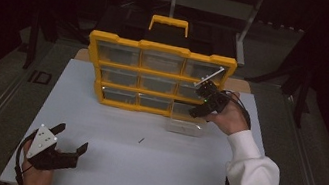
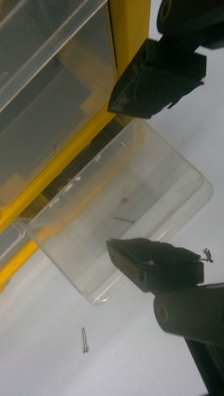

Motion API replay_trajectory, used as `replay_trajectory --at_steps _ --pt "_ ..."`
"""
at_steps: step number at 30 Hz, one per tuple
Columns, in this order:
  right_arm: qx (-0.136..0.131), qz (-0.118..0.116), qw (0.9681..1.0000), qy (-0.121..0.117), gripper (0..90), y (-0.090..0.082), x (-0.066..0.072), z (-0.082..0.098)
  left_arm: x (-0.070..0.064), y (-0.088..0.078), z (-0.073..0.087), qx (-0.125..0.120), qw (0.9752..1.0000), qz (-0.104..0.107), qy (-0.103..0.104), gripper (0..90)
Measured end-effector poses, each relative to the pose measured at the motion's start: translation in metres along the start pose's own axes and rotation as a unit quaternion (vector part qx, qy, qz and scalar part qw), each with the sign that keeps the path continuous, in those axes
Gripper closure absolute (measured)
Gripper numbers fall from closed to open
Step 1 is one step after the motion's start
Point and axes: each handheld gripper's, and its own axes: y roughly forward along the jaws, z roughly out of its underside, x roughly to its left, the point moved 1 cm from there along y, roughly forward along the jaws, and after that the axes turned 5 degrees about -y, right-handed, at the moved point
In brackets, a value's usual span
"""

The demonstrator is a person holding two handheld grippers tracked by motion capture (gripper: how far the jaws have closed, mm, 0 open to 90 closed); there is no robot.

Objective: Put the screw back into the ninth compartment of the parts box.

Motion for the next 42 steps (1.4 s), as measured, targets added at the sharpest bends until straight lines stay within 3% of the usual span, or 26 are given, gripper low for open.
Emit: replay_trajectory --at_steps 16,42 --pt "-0.006 -0.005 0.9999 -0.011 27.6 0.0 0.005 -0.002 0.0 0.0 0.0 0.0 1.0 0.0 0.0 3.4" --pt "-0.018 -0.018 0.9989 -0.039 25.9 0.003 0.031 -0.018 0.0 0.0 0.0 0.0 1.0 0.001 0.0 3.3"
